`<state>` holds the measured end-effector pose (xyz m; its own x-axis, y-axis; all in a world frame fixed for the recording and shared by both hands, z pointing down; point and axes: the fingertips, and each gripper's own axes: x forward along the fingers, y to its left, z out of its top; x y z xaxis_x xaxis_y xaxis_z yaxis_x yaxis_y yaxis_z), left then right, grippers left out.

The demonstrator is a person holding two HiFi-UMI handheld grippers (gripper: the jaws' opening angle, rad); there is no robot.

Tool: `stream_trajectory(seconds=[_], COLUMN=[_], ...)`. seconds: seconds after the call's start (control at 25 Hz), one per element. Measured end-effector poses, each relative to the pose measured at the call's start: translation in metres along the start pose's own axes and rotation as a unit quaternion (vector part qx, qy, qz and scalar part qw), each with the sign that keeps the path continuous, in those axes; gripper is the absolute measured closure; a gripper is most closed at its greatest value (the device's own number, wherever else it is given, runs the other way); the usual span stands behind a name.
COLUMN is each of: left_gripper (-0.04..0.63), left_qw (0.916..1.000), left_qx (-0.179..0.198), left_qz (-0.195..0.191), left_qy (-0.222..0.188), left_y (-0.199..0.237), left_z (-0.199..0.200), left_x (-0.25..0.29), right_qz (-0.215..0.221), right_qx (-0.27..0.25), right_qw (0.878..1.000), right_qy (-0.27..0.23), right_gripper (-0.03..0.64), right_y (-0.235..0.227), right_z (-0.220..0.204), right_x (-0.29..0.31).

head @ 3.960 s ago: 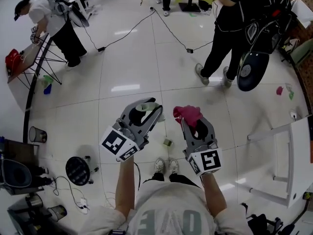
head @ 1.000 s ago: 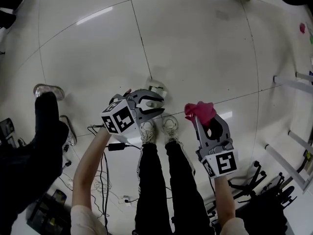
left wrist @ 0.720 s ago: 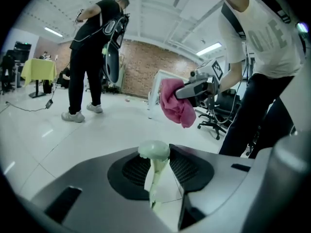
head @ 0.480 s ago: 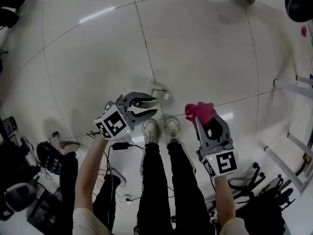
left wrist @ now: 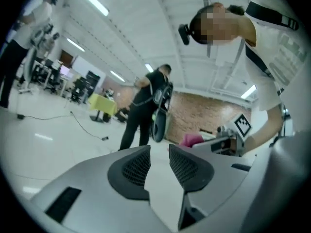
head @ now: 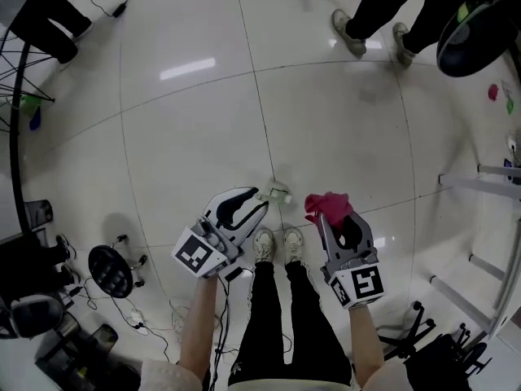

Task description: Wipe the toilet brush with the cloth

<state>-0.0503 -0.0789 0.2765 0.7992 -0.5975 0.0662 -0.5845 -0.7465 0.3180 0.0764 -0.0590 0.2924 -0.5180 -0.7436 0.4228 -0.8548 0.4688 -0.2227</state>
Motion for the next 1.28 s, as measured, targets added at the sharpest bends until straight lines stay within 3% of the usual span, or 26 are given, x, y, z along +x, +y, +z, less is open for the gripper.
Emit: stream_trajectory(seconds=[0.16, 0.32, 0.44, 0.52, 0.6, 0.76, 0.92, 1.28], left_gripper=[0.476, 0.477, 0.491, 0.594, 0.594, 0.594, 0.594, 0.594], left_qw=[0.9927, 0.9797, 0.9647, 0.9515, 0.9459, 0.9502, 0.9478, 0.9561], left_qx=[-0.021, 0.025, 0.038, 0.036, 0.050, 0.071, 0.068, 0.069], left_qz=[0.084, 0.137, 0.184, 0.236, 0.260, 0.251, 0.257, 0.222], left_qy=[-0.085, -0.144, -0.184, -0.194, -0.187, -0.170, -0.177, -0.178], left_y=[-0.036, -0.065, -0.083, -0.097, -0.112, -0.131, -0.131, -0.154], left_z=[0.141, 0.266, 0.330, 0.342, 0.341, 0.336, 0.335, 0.316], left_x=[-0.038, -0.071, -0.095, -0.117, -0.131, -0.143, -0.158, -0.176], right_qz=[-0.006, -0.008, -0.014, -0.015, -0.015, -0.017, -0.009, -0.008], right_qx=[0.022, 0.036, 0.038, 0.044, 0.045, 0.037, 0.030, 0.019], right_qw=[0.999, 0.994, 0.989, 0.986, 0.985, 0.985, 0.985, 0.987], right_qy=[-0.037, -0.101, -0.142, -0.157, -0.164, -0.168, -0.171, -0.156], right_gripper=[0.520, 0.520, 0.520, 0.520, 0.520, 0.520, 0.520, 0.522], right_y=[0.035, 0.059, 0.071, 0.079, 0.084, 0.089, 0.100, 0.129], right_z=[0.106, 0.217, 0.279, 0.290, 0.291, 0.295, 0.298, 0.272], right_x=[-0.047, -0.093, -0.131, -0.161, -0.181, -0.193, -0.192, -0.212])
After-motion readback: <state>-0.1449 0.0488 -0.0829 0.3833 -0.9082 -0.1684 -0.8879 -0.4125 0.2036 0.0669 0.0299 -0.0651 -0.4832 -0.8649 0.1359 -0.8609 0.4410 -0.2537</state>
